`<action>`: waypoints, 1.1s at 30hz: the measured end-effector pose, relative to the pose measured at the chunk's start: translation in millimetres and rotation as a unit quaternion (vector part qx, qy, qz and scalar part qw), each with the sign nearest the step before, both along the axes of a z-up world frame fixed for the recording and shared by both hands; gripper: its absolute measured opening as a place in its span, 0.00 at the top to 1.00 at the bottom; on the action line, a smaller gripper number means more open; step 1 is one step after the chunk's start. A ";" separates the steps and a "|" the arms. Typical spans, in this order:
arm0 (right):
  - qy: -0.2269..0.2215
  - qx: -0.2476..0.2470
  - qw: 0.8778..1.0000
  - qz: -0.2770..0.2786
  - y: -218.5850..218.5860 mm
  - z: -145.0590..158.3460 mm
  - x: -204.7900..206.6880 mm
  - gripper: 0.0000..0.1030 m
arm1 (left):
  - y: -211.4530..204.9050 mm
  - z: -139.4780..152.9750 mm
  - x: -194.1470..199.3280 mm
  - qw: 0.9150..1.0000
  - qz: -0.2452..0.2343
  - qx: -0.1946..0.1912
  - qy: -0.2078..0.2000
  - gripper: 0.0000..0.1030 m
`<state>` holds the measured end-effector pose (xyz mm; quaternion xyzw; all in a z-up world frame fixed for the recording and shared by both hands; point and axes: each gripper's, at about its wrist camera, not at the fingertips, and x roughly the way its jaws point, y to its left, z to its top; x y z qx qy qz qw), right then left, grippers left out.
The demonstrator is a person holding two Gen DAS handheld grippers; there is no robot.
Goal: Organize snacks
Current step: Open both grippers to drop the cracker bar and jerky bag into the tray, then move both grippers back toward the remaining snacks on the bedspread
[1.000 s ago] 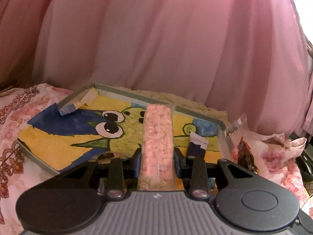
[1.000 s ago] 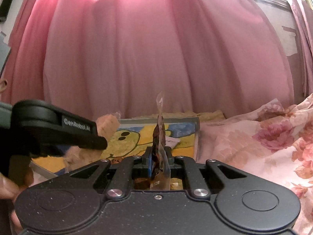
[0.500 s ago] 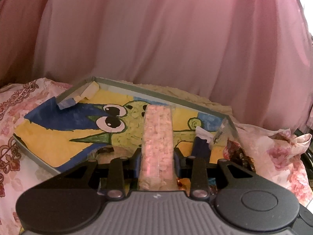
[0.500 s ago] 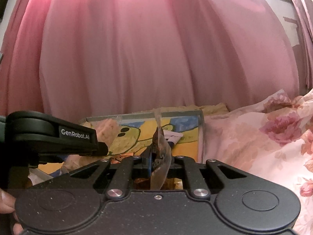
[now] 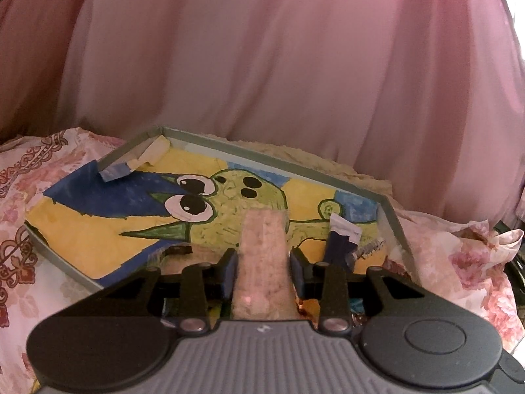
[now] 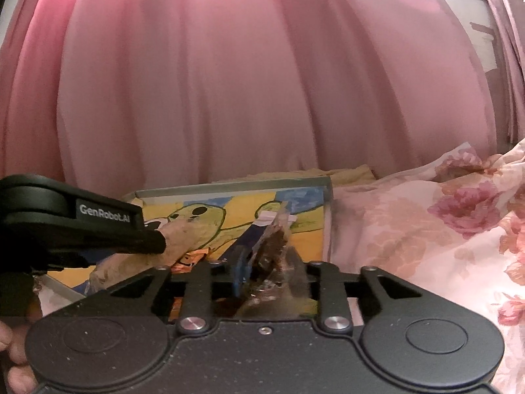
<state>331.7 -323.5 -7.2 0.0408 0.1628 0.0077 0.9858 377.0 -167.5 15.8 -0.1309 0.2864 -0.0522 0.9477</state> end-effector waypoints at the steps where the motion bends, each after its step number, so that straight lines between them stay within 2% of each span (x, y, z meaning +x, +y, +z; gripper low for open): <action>1: -0.001 -0.002 1.000 -0.001 0.1 0.2 -0.6 0.63 | 0.6 0.5 -0.7 1.000 0.000 0.000 -0.001 0.57; 6: -0.016 -0.013 1.000 -0.005 1.8 4.5 -6.5 0.34 | 4.2 6.5 -8.0 1.000 0.004 -0.006 -0.015 0.35; 9: -0.024 -0.017 1.000 -0.003 1.8 9.1 -10.3 0.27 | 6.7 10.7 -13.4 1.000 0.011 -0.005 -0.025 0.23; 15: -0.039 -0.015 0.999 -0.005 1.6 20.7 -21.6 0.11 | 15.9 22.4 -26.9 0.999 0.029 -0.005 -0.046 0.06; 21: -0.058 -0.014 0.998 -0.007 2.8 35.6 -42.6 0.01 | 29.9 35.1 -47.1 0.996 0.053 -0.007 -0.066 0.01; 33: -0.082 -0.036 0.996 -0.004 11.1 57.9 -101.4 0.01 | 63.6 43.3 -108.2 0.994 0.077 -0.022 -0.069 0.01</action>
